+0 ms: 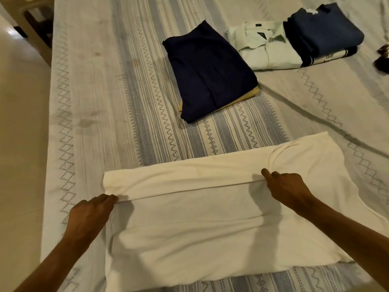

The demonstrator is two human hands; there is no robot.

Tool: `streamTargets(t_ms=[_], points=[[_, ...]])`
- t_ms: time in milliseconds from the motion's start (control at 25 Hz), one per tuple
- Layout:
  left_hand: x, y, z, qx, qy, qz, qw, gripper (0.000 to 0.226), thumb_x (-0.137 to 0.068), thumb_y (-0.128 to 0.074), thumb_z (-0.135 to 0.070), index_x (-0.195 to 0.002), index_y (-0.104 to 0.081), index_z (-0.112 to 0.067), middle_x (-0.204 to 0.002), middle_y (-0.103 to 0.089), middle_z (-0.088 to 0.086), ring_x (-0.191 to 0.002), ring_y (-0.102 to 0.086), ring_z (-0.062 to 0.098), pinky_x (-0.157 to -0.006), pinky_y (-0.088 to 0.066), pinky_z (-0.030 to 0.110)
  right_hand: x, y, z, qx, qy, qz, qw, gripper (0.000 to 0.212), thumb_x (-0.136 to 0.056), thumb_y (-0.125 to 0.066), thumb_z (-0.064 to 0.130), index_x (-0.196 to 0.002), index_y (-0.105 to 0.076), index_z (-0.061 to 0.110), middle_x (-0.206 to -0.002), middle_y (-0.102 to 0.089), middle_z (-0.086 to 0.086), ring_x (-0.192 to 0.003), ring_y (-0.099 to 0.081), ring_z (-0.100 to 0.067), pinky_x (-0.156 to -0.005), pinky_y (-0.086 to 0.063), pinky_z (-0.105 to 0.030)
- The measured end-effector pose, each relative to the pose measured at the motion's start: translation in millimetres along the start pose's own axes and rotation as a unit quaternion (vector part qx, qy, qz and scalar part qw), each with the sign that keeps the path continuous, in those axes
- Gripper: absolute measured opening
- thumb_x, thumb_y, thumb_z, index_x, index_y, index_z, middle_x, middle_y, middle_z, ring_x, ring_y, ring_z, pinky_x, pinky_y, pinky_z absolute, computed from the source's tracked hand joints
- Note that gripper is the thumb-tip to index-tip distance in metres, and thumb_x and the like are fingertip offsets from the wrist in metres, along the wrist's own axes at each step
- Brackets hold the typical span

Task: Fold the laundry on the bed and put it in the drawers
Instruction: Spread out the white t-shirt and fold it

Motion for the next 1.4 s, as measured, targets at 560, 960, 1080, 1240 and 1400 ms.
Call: streamTargets(t_ms=[560,960,1080,1240,1400], points=[[49,11,-78,0.135,-0.13,0.029,0.982,0.07,-0.102,-0.041,-0.058,-0.16,-0.038,-0.019,-0.167,-0.034,0.005,-0.151,-0.036,0.028,-0.116,-0.036,0.048,88,12,20,-0.107,0.021,-0.078,0.991,0.072,-0.101,-0.049,0.048,-0.159,-0.035,0.008,-0.16,-0.042,-0.018,-0.146,-0.042,-0.035,-0.111,-0.042,-0.053],[123,-38,-159,0.095,-0.182,0.094,0.974,0.089,-0.092,-0.053,-0.069,-0.159,-0.038,-0.012,-0.17,-0.026,0.004,-0.155,-0.029,0.029,-0.116,-0.034,0.056,206,-57,57,-0.106,0.122,0.016,0.987,0.083,-0.104,-0.036,0.065,-0.166,-0.013,0.015,-0.174,-0.006,-0.006,-0.16,-0.008,-0.025,-0.123,-0.016,-0.057],[124,-38,-168,0.049,-0.156,0.107,0.981,0.084,-0.089,-0.052,-0.055,-0.159,-0.036,-0.01,-0.169,-0.028,0.008,-0.151,-0.037,0.035,-0.111,-0.04,0.06,204,-64,49,-0.105,0.142,0.004,0.984,0.076,-0.103,-0.042,0.05,-0.166,-0.015,0.016,-0.174,-0.01,-0.006,-0.159,-0.014,-0.025,-0.123,-0.016,-0.055],[136,-39,-181,0.007,-0.072,0.134,0.988,0.07,-0.09,-0.027,-0.012,-0.159,-0.033,-0.008,-0.165,-0.035,0.013,-0.142,-0.049,0.038,-0.1,-0.045,0.052,209,-73,32,-0.093,0.142,0.026,0.985,0.08,-0.087,-0.039,0.015,-0.165,-0.022,0.014,-0.172,-0.02,-0.007,-0.156,-0.026,-0.025,-0.119,-0.019,-0.05],[143,-46,-186,0.011,0.051,0.133,0.99,0.069,-0.093,-0.017,-0.007,-0.159,-0.034,-0.009,-0.162,-0.04,0.015,-0.133,-0.058,0.038,-0.086,-0.05,0.046,224,-75,-3,-0.062,0.134,0.045,0.988,0.081,-0.076,-0.033,0.0,-0.155,-0.046,0.011,-0.163,-0.04,-0.008,-0.144,-0.047,-0.025,-0.118,-0.018,-0.044]])
Point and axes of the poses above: each hand's wrist, its own x-axis away from the middle knuckle, its own y-axis out of the back of the hand, z = x × y, the point moved 3 cm from there along -x, towards the middle knuckle
